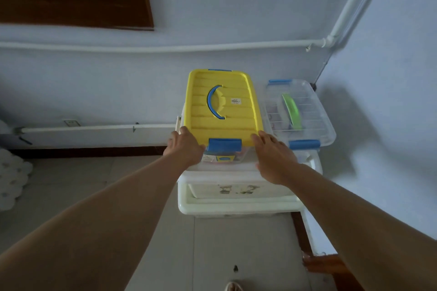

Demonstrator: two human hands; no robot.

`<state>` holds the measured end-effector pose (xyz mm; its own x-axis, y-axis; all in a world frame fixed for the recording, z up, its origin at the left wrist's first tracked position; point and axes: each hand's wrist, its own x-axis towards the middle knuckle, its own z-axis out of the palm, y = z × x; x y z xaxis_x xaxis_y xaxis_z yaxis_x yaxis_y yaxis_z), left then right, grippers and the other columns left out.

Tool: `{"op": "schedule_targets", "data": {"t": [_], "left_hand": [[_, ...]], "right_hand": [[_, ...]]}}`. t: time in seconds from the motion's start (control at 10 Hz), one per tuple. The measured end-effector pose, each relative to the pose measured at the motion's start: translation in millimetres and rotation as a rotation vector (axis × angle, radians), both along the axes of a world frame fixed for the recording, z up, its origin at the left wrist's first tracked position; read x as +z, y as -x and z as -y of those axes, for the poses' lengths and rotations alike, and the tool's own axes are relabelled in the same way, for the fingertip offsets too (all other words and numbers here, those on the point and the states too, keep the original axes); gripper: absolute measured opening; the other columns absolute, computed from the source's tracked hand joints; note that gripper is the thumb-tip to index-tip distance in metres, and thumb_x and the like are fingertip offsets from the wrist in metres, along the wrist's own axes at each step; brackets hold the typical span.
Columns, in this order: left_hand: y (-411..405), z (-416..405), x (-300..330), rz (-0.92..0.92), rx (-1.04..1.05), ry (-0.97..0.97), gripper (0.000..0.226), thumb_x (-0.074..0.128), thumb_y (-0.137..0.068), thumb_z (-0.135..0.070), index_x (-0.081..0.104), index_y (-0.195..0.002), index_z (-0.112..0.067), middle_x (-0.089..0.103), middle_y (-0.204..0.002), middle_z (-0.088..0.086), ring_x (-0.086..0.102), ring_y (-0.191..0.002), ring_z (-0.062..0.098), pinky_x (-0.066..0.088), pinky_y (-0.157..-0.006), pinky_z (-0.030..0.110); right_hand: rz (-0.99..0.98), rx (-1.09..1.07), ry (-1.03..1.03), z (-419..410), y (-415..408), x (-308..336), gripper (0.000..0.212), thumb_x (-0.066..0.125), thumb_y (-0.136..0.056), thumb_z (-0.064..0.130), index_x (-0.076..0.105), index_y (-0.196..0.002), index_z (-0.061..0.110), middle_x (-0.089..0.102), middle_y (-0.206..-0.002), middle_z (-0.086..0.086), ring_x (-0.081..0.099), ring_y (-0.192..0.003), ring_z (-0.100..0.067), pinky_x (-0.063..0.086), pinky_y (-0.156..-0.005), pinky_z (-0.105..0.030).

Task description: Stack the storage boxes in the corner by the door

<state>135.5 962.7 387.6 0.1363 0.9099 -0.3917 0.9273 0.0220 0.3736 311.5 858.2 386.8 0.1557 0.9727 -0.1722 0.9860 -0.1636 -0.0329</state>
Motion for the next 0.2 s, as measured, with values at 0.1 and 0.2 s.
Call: {"op": "schedule_targets", "data": {"t": [0.1, 0.2], "left_hand": [[5, 21, 7, -0.117, -0.111, -0.121, 0.064, 0.058, -0.088, -0.039, 0.030, -0.137, -0.008, 0.032, -0.140, 0.013, 0.033, -0.132, 0.031, 0.037, -0.101, 0.044], [8, 42, 7, -0.182, -0.242, -0.231, 0.064, 0.057, -0.088, -0.039, 0.030, -0.138, -0.009, 0.028, -0.143, 0.011, 0.030, -0.132, 0.030, 0.036, -0.101, 0.043]], "right_hand": [[-0.001, -0.037, 0.001, 26, 5, 14, 0.073, 0.060, -0.088, 0.013, 0.018, -0.146, 0.011, 0.021, -0.154, -0.012, 0.025, -0.141, -0.028, 0.030, -0.111, -0.040], [0.000, -0.081, 0.017, 48, 7, 24, 0.072, 0.060, -0.088, 0.016, 0.018, -0.146, 0.012, 0.017, -0.155, -0.013, 0.021, -0.143, -0.028, 0.028, -0.113, -0.041]]}}
